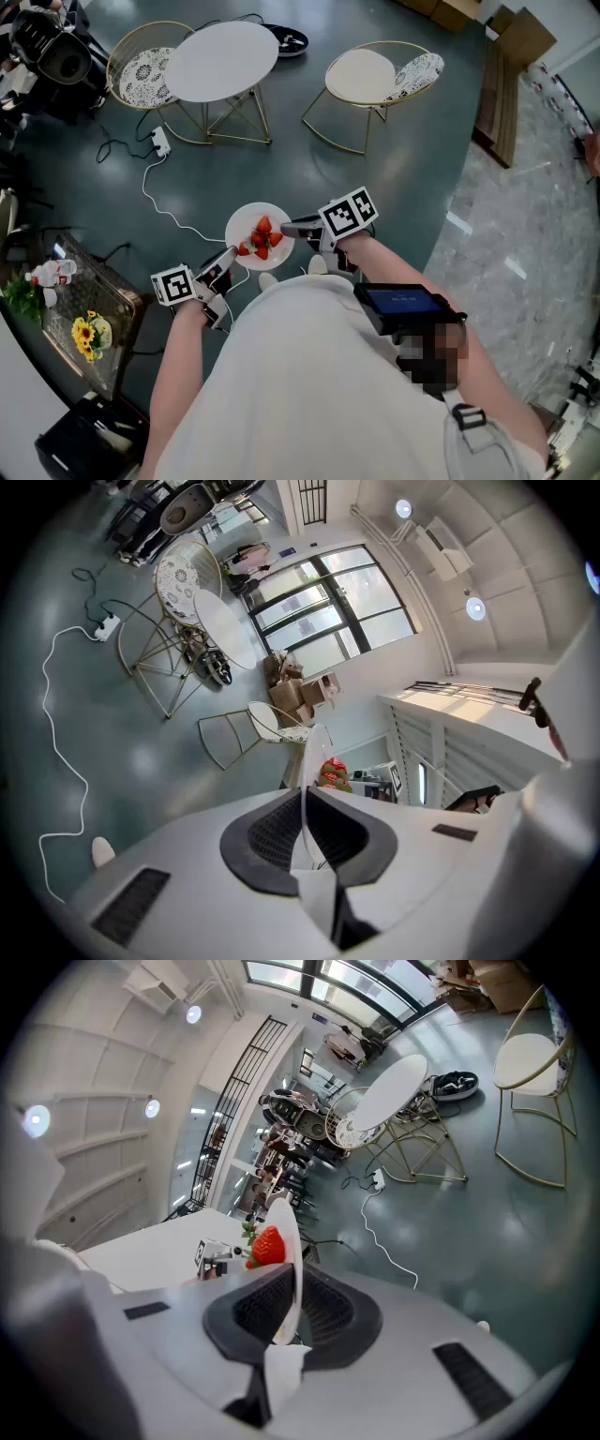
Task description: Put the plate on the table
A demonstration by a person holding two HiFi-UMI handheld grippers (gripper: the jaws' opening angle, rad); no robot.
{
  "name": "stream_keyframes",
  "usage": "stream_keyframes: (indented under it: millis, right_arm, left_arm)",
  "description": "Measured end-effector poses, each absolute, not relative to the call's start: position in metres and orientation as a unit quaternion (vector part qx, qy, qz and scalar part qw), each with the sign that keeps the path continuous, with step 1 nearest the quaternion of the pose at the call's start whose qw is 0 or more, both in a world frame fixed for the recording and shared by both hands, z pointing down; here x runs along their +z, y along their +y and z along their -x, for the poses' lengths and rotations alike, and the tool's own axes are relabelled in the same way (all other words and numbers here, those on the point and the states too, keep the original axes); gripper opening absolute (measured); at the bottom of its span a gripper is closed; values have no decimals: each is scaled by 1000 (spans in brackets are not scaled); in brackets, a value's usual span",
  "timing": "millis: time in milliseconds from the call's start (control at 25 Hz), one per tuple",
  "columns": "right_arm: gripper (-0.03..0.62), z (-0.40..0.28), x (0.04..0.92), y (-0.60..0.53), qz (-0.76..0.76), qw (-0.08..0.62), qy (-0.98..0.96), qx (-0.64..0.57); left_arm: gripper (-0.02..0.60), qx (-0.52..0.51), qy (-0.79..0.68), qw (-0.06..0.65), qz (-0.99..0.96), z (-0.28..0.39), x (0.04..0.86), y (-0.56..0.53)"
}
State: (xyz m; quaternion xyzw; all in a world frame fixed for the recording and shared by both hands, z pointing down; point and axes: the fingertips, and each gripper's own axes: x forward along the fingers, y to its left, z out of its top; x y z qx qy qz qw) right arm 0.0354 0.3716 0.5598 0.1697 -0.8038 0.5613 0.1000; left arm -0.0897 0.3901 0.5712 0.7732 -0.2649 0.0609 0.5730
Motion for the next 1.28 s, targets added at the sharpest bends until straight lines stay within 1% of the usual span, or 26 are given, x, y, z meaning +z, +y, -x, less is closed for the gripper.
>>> stream_keyframes:
  millis: [200,320,600,1000,1280]
  right_arm:
    - [21,-37,559,375,-171,98,-807,557]
    - [23,-38,558,372,-176,88,-813,549]
    - [23,-41,559,371,-184,73,-802,564]
    - [23,-48,565,368,-207,73,-791,572]
    - [23,-48,571,367,-211,86,-788,571]
  left_arm:
    - [17,31,-241,584,-775,81,563,392]
    - [17,40,-255,587,-767,84,566,392]
    - [17,33,-253,567,-783,76,556,386]
    - [17,35,-267,565,-780,68,557,383]
    - [17,35,-281,566,-774,67,561,384]
